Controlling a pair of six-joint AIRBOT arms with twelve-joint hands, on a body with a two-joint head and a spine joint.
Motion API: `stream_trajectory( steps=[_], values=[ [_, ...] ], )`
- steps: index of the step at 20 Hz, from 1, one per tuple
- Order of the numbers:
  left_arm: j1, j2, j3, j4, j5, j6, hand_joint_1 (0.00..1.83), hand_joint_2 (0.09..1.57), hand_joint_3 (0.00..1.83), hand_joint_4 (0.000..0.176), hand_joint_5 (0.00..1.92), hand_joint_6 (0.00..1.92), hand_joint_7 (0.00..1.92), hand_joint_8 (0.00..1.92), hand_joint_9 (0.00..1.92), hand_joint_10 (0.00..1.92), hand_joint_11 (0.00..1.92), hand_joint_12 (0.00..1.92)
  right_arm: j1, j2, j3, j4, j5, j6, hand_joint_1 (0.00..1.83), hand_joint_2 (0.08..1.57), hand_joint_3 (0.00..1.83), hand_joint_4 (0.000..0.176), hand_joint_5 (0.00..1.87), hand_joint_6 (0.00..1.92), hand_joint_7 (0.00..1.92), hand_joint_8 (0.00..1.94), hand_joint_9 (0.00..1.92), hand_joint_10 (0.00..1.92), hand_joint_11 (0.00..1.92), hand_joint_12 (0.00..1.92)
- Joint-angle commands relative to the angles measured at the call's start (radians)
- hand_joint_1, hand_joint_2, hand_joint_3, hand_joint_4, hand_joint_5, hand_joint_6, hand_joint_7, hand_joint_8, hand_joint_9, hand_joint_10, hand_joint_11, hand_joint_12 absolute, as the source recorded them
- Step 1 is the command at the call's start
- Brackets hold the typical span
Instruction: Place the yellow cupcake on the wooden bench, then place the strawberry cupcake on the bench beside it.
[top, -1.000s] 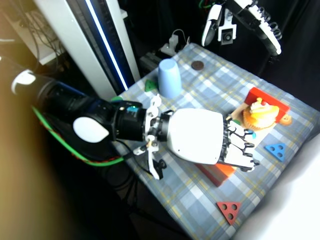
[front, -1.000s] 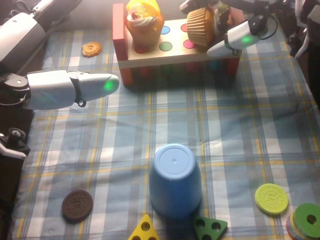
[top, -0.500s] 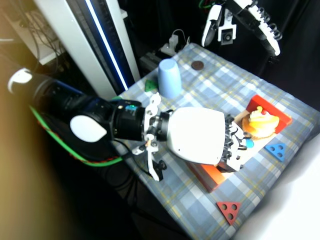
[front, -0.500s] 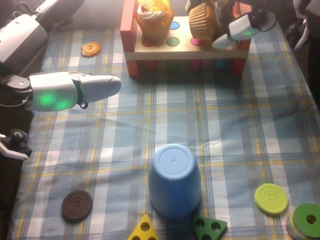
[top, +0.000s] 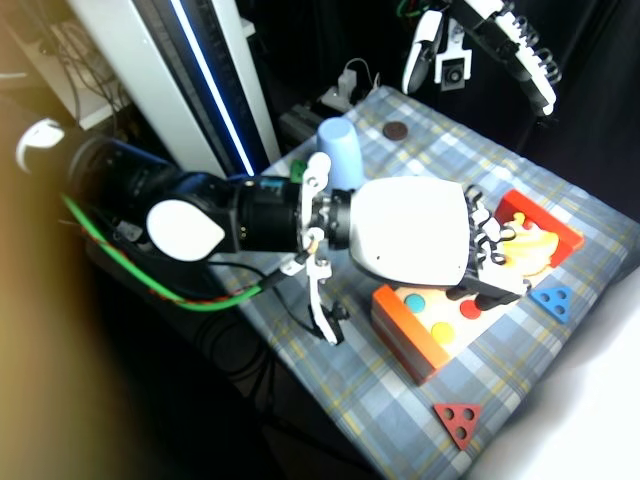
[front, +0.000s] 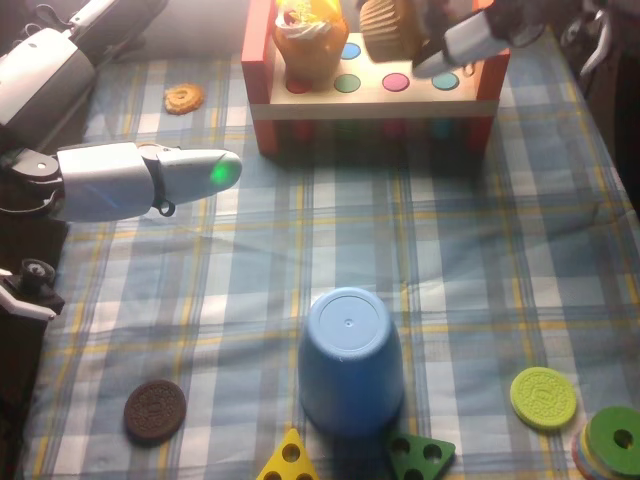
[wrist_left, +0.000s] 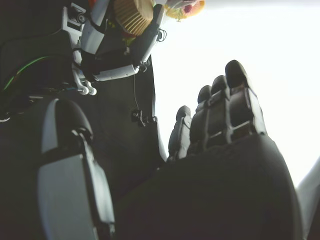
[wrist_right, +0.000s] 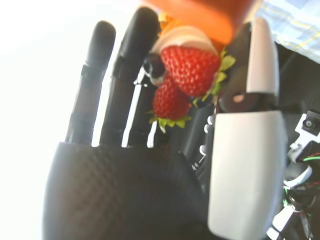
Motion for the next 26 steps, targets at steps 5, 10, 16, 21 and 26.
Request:
stream_trajectory(
  steps=[5,10,16,21,26],
  values=[
    [-0.011,-0.004,0.004,0.017,-0.118,-0.013,0.82,0.89,0.00,0.176,0.04,0.00,0.06,0.00,0.06,0.00,0.00,0.28,0.038,-0.001,-0.002,-0.104,0.027,-0.003,1.38,1.02,0.01,0.000,1.08,0.83,1.44,0.03,1.08,1.03,0.75,1.44],
    [-0.010,-0.003,0.004,0.017,-0.115,-0.013,0.83,0.90,0.00,0.176,0.04,0.00,0.03,0.00,0.04,0.00,0.00,0.24,0.055,-0.001,-0.005,-0.236,-0.070,-0.002,1.31,1.01,0.04,0.000,1.09,0.68,1.31,0.52,1.06,0.80,0.72,1.32],
    [-0.011,-0.004,0.005,0.017,-0.108,-0.013,0.82,0.91,0.00,0.172,0.03,0.00,0.02,0.00,0.01,0.00,0.00,0.12,0.063,-0.001,-0.017,-0.351,-0.135,-0.002,1.26,1.12,0.00,0.000,0.95,0.83,1.01,1.17,0.96,1.18,0.81,1.61],
    [-0.014,-0.007,0.007,0.018,-0.106,-0.013,0.83,0.90,0.00,0.176,0.04,0.00,0.04,0.01,0.04,0.01,0.00,0.22,0.067,-0.001,-0.026,-0.389,-0.145,-0.002,1.10,1.01,0.00,0.000,0.91,0.40,0.99,0.40,0.94,0.51,0.62,1.34],
    [-0.014,-0.007,0.008,0.020,-0.103,-0.013,0.84,0.90,0.00,0.176,0.04,0.00,0.03,0.00,0.03,0.00,0.00,0.22,0.068,-0.001,-0.018,-0.365,-0.145,-0.002,0.68,0.92,0.00,0.000,0.47,0.00,0.55,0.00,0.55,0.15,0.13,1.28]
  ],
)
